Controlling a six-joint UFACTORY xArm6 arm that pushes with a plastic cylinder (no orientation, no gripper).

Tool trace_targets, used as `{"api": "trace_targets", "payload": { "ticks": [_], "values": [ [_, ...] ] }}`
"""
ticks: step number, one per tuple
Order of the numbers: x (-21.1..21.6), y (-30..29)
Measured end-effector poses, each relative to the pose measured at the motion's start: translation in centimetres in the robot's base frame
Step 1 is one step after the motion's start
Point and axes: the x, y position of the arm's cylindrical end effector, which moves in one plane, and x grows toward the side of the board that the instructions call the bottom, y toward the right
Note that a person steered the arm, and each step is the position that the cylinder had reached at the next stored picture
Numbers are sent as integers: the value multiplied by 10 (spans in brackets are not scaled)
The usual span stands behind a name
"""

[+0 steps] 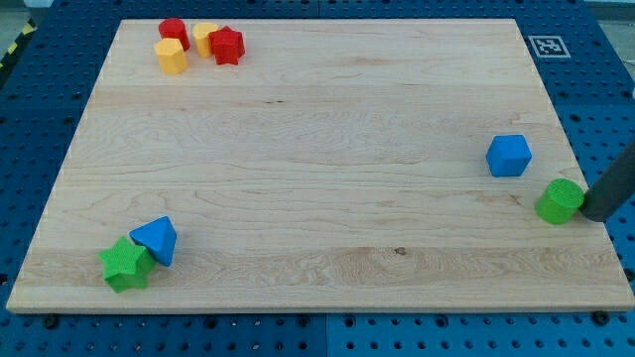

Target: Move the arm above the blue triangle

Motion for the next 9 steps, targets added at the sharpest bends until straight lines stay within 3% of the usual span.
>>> {"api": "trace_targets", "payload": {
  "ticks": [3, 5, 6, 8, 9],
  "values": [
    [0, -40],
    [79, -79],
    [71, -160],
    [-15, -333],
    [-28, -420]
  ]
}}
